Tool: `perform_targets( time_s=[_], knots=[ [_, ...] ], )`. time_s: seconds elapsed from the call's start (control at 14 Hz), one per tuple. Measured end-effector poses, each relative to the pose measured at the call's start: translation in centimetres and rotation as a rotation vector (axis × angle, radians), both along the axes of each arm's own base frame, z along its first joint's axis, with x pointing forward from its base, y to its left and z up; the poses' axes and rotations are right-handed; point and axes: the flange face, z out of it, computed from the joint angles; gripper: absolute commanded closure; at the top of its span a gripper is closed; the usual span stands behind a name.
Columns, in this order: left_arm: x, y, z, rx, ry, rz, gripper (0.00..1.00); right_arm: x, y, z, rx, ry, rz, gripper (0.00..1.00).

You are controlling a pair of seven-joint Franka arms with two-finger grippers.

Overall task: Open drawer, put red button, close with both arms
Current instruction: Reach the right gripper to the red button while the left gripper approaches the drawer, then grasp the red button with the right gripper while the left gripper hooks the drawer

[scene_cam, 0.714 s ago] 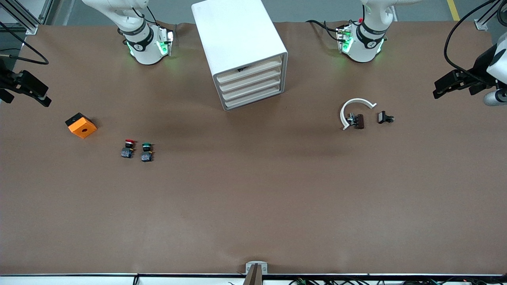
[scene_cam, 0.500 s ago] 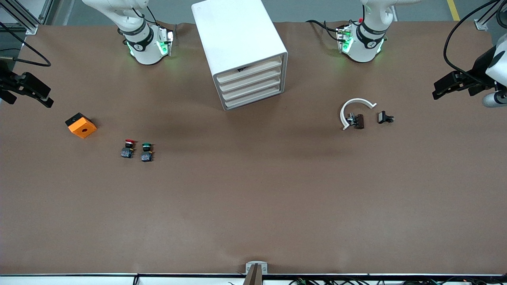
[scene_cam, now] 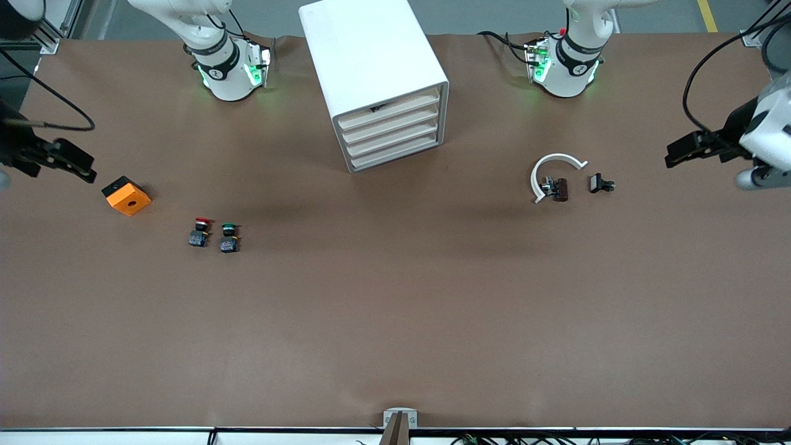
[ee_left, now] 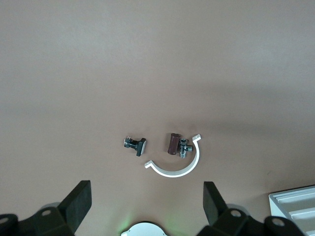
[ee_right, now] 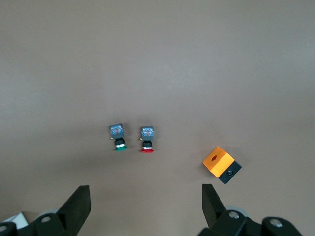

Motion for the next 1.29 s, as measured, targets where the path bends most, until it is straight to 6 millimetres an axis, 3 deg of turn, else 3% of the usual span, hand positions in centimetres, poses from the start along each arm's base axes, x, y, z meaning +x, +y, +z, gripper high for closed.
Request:
perform_targets(
  time_s=[0.36, 0.5, 0.79, 1.07, 1.29],
  knots=[
    [3.9, -1.8, -8.2, -0.074, 0.081, 0.069, 0.0, 1.8, -0.1, -9.2, -0.012, 0.055, 0.02, 0.0],
    [5.1, -4.1, -11.9, -0.078, 0.129, 0.174, 0.0, 1.6, 0.1, -13.0, -0.009, 0.04, 0.033, 0.0],
    [5.1, -13.6, -19.0, 0.032, 0.215, 0.402, 0.0, 0.3, 0.4, -19.9, -0.001, 0.055, 0.051, 0.0],
    [2.9, -23.4, -25.3, 0.162, 0.261, 0.615, 0.0, 0.1, 0.4, -25.8, 0.01, 0.081, 0.058, 0.0],
    [1.7, -28.1, -28.3, 0.216, 0.347, 0.878, 0.0, 0.0, 0.3, -29.5, 0.019, 0.092, 0.059, 0.0]
  ],
)
